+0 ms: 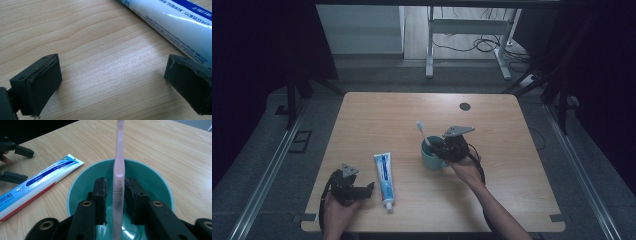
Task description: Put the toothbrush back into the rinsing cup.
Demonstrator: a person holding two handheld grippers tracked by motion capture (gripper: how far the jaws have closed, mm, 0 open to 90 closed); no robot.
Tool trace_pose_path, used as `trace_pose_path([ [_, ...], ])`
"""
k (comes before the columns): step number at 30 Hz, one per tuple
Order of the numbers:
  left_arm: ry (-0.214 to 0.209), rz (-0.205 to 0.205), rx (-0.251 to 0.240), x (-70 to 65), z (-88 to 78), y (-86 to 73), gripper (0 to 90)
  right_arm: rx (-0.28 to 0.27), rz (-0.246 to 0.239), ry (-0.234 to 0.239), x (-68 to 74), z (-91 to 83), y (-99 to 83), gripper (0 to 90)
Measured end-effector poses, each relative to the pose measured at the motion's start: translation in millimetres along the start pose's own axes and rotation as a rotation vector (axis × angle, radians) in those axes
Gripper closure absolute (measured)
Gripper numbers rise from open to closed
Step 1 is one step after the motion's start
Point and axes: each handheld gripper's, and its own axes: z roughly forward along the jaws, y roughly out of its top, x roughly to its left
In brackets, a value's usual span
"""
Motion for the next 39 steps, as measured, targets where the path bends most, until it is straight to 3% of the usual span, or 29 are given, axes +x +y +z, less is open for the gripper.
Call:
trace_pose_path([
  [6,0.0,-0.001,-0.001,-0.1,0.1,0.0,1.2,-0.017,-0.015,-0.018,-0.2,-13.3,5.1,63.1],
  [11,0.0,-0.001,-0.001,-0.2,0.1,0.0,1.2,-0.026,0.014,-0.028,-7.7,-30.2,6.2,54.5],
  [23,0.0,0.001,0.001,0.0,0.0,0.0,1.2,-0.012,0.017,-0.058,-26.1,-60.9,-10.6,42.5],
  [33,0.0,0.001,0.001,0.0,0.0,0.0,1.2,0.018,0.03,-0.054,-29.8,-61.3,-27.4,40.3],
  [39,0.0,0.001,0.001,0.0,0.0,0.0,1.2,-0.017,0.088,-0.025,-33.9,-62.2,-35.3,39.5],
])
